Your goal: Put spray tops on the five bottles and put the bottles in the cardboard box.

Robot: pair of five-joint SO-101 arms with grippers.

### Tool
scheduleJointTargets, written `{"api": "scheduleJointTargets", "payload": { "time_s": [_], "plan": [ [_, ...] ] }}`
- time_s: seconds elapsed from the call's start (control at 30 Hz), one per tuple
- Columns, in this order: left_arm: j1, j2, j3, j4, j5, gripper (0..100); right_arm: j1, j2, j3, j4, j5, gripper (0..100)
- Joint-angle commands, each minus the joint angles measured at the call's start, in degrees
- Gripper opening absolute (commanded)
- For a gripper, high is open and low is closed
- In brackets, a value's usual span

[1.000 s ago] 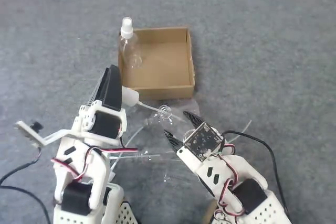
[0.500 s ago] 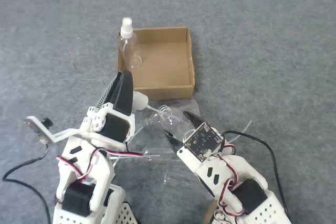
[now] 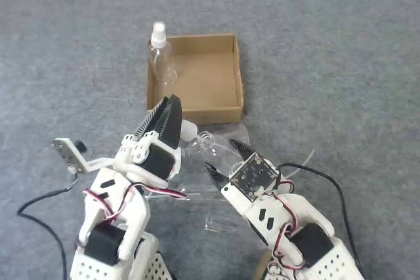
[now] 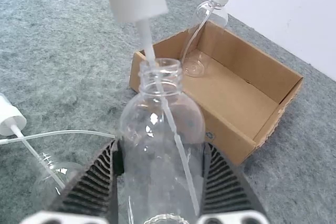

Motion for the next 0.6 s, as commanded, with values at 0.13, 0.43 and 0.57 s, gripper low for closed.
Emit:
{"api": "scheduleJointTargets", "payload": {
  "time_s": [0.13, 0.43, 0.57],
  "plan": [
    [1.7, -0.9, 0.0, -0.1, -0.6, 1, -0.1, -1.1, -0.5, -0.7, 0.7, 0.6],
    [5.2, -0.9, 2.5, -0.2, -2.4, 1, -1.2, -1.1, -0.5, -0.3, 0.8, 0.6],
    [5.3, -0.9, 3.0, 0.0, -4.7, 1, -3.3, -1.1, 0.1, 0.6, 3.6, 0.6]
  ]
}}
